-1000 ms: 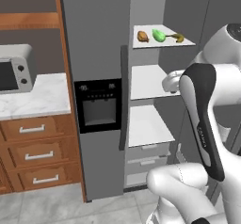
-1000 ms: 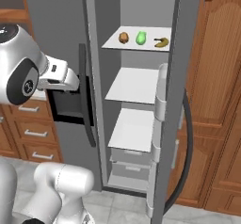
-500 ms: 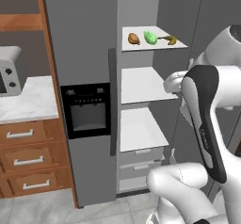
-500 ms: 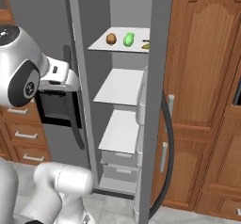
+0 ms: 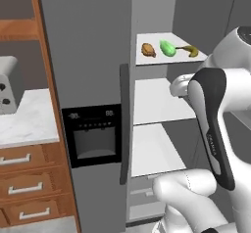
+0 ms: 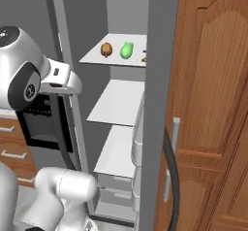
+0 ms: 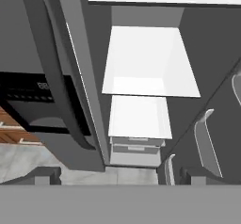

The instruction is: Open the fridge, remove the banana, corn, and chicken drumstick, and place them on any counter.

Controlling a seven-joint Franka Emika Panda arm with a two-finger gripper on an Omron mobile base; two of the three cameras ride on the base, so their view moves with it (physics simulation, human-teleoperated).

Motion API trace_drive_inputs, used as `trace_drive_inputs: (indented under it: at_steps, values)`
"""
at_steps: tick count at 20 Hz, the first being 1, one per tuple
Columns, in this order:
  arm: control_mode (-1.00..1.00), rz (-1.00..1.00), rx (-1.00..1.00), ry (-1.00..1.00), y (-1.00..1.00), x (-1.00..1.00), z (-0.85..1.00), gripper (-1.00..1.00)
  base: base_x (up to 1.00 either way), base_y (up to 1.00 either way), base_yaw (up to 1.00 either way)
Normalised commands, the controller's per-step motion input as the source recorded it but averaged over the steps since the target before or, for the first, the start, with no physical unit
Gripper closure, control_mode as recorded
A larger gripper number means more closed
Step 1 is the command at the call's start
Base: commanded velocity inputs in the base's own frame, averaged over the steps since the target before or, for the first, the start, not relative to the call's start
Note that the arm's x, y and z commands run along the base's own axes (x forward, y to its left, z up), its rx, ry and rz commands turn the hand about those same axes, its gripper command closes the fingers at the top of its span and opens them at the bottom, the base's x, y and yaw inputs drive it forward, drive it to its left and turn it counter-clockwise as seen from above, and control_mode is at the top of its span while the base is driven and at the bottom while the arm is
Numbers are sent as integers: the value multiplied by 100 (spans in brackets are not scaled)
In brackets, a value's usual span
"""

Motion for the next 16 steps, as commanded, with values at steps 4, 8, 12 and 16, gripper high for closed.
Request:
trace_drive_inputs:
  at_steps: [4, 8, 12, 16]
  values:
    - [100, 0, 0, 0, 0, 0, 0, -100, 66, 0, 0]
    - [100, 0, 0, 0, 0, 0, 0, -100, 63, 0, 0]
    - [100, 0, 0, 0, 0, 0, 0, -100, 57, 0, 0]
    - [100, 0, 0, 0, 0, 0, 0, -100, 41, 0, 0]
